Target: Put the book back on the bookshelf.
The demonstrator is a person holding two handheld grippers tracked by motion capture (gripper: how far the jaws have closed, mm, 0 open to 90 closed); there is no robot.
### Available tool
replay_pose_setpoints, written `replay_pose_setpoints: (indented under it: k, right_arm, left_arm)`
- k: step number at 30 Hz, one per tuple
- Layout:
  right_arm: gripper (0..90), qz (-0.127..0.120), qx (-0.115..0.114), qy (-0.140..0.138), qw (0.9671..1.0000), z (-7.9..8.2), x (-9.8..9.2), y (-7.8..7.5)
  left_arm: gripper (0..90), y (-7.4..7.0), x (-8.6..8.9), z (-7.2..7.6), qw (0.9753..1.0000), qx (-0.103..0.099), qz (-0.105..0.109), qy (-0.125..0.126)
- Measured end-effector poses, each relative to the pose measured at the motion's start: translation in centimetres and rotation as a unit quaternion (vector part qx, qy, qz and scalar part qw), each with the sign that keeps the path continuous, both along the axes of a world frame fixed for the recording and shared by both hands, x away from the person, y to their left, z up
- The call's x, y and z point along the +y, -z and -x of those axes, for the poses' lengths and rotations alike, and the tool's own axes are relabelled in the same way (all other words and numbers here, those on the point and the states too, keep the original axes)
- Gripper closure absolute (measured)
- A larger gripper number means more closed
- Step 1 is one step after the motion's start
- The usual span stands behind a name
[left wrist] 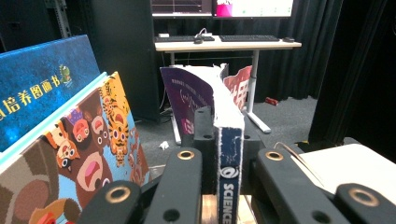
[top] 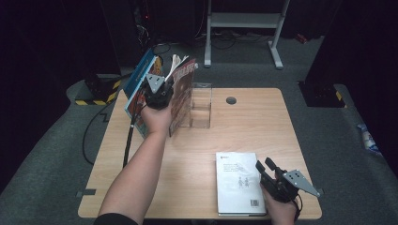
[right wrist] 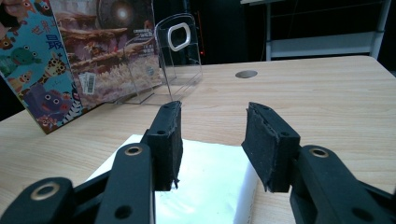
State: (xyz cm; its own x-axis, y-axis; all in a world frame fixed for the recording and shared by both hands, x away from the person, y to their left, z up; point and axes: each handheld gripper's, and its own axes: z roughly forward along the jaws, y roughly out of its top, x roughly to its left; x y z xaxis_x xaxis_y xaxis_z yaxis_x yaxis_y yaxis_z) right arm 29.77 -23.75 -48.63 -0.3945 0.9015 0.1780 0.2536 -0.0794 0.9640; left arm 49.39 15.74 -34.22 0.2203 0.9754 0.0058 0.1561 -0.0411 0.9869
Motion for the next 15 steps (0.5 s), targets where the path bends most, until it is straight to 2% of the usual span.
replay_pose_setpoints:
  k: [15]
  right_arm:
    - [55.8,-0.002,0.000,0.002,1.0000,0.05,-0.12,-0.05]
  left_arm:
    - [84.1,0.17,-0.75,-0.86,1.0000,-0.003,0.007,-0.001]
